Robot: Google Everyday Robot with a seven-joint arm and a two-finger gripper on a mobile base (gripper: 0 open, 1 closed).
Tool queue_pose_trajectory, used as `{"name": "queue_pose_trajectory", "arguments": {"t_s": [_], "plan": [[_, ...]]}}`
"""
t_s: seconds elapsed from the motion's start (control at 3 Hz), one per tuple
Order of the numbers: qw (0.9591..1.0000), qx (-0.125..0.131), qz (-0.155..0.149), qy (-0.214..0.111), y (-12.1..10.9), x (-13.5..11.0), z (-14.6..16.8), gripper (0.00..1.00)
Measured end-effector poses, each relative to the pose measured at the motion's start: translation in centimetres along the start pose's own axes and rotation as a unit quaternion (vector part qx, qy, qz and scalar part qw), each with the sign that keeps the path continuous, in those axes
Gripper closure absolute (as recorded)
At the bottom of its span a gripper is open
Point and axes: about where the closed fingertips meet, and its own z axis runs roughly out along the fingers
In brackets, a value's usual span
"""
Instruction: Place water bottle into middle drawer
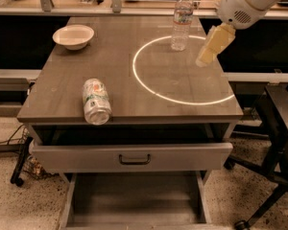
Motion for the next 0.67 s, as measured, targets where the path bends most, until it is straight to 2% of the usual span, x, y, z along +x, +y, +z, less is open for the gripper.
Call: {"name": "queue_pose_trajectory", "arguments": {"t_s": [0.33, 0.67], "plan": [[1.0000, -0.001, 0.000, 0.001, 0.1, 0.0, 0.0, 0.00], [0.9996, 0.008, 0.014, -0.022, -1.1, -0.8, 2.0, 0.00]]}}
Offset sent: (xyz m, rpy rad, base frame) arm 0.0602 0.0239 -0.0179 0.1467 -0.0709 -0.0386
